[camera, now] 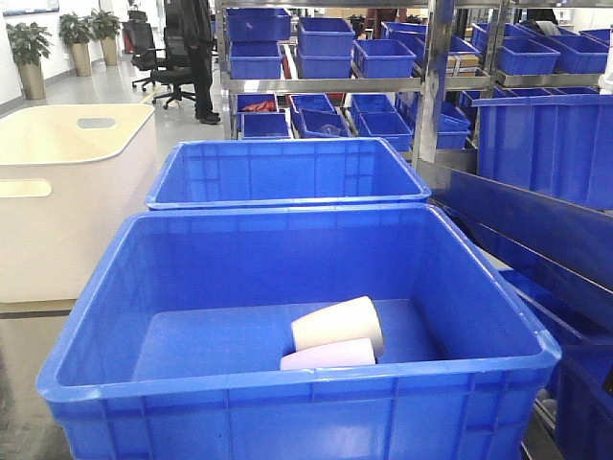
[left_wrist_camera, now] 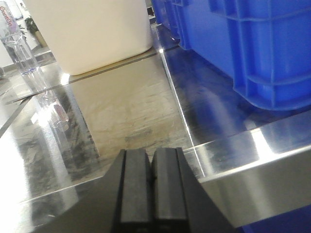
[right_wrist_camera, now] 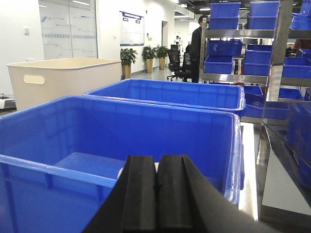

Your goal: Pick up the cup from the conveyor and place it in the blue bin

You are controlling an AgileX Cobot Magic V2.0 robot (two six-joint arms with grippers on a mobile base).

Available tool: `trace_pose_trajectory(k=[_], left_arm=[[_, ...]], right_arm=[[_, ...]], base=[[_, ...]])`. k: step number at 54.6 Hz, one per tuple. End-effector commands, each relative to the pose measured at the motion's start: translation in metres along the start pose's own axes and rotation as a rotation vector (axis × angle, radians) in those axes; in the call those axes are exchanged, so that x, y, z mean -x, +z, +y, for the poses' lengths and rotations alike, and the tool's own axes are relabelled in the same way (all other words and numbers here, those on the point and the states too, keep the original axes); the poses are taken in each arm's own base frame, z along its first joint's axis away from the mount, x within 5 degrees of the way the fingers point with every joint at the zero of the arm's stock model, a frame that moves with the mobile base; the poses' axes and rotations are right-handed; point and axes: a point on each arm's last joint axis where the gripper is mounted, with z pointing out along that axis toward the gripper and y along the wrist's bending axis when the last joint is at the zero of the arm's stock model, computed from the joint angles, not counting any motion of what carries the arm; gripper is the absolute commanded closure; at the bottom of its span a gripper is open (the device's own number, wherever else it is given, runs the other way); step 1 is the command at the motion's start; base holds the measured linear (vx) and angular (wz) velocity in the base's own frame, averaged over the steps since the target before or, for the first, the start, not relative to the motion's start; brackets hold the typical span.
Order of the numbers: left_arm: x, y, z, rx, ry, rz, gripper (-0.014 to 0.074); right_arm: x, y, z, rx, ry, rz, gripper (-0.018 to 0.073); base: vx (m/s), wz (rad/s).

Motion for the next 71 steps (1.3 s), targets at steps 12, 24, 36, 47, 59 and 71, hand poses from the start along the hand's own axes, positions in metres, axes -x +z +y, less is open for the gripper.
trace_pose_trajectory(k=[12,24,36,47,59,71], left_arm=[[0.004,-0.001,0.001,0.016,-0.005,-0.088,0.0598],[0.004,-0.001,0.001,0.016,-0.005,-0.088,0.0598],[0.004,-0.001,0.001,0.016,-0.004,-0.087,0.0598],[0.004,-0.001,0.001,0.015,-0.004,-0.086,0.0598],[0.004,-0.001,0.001,0.015,-0.004,-0.086,0.0598],[0.004,-0.001,0.001,0.015,-0.004,-0.086,0.0598]], right_arm=[[-0.021,-0.007,-0.005,-0.046,-0.086,-0.028,0.0568],[-0.100,-0.046,-0.021,-0.264,-0.103,0.094,0.0568],[-0.138,-0.066,-0.020,-0.306,-0.159,0.033,0.0568],[-0.148,-0.066,-0.021,-0.304,-0.153,0.105,0.0568],[-0.147,-0.066,-0.021,-0.305,-0.154,0.096,0.0568],[-0.147,-0.066,-0.021,-0.305,-0.154,0.095,0.0568]], base=[[0.00,0.00],[0.00,0.00],[0.00,0.00],[0.00,0.00],[0.00,0.00],[0.00,0.00]])
